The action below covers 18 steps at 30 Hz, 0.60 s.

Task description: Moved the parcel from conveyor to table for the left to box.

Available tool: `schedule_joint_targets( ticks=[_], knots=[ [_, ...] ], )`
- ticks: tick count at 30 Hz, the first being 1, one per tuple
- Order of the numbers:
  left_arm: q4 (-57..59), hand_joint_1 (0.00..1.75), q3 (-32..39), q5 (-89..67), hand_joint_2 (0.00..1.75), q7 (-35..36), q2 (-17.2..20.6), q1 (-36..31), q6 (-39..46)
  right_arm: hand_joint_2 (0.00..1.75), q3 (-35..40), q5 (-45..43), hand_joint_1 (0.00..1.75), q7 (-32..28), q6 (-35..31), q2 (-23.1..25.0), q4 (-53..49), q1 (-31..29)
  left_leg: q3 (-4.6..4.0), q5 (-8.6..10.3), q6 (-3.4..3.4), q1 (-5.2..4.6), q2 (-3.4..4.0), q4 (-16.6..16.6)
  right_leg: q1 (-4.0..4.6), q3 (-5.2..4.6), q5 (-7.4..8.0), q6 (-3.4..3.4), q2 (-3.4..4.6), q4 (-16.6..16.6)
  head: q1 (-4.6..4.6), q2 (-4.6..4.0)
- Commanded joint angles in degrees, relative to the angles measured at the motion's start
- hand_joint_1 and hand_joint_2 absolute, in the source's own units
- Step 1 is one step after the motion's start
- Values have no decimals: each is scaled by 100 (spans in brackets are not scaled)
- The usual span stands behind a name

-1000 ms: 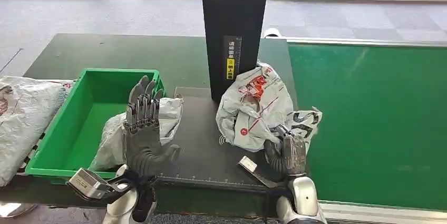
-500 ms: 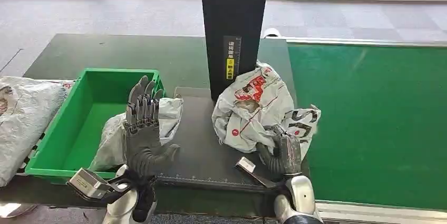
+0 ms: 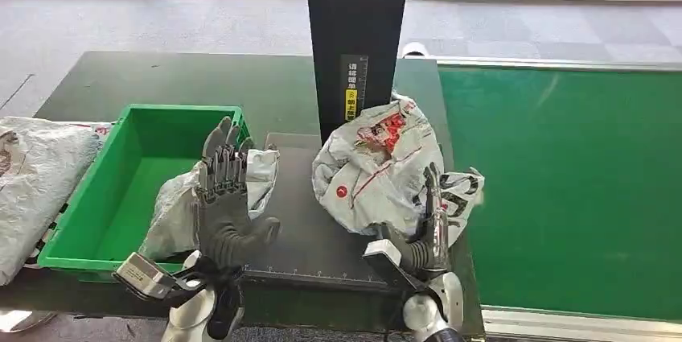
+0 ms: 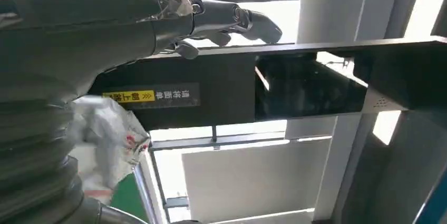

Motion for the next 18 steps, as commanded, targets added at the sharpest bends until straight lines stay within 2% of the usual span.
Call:
schedule_joint_targets(
  ticks=[1,6,13,18],
  knots=[
    [454,0,-207,-39,175,-177,-72,-178,151,0,996,-774,0,13,341,-608,-563,-7,9,3,6,0,-13,-10,1,16,1,0,-11,-14,0,0],
    [534,0,-369,-242,175,-177,-29,-258,404,0,1230,-1587,0,13,716,-871,-1635,228,11,1,8,0,-17,-9,1,20,-2,1,-15,-15,0,0],
    [655,0,-514,-425,175,-177,-5,-329,696,0,1046,-1615,0,13,837,-863,-2009,331,9,2,7,-2,-18,-9,-2,17,-2,0,-16,-12,0,0],
    [747,0,-638,-505,175,-177,60,-375,874,0,978,-1459,0,13,650,-855,-2100,374,5,2,3,-2,-14,-5,-1,10,-1,-1,-12,-7,0,0]
  ],
)
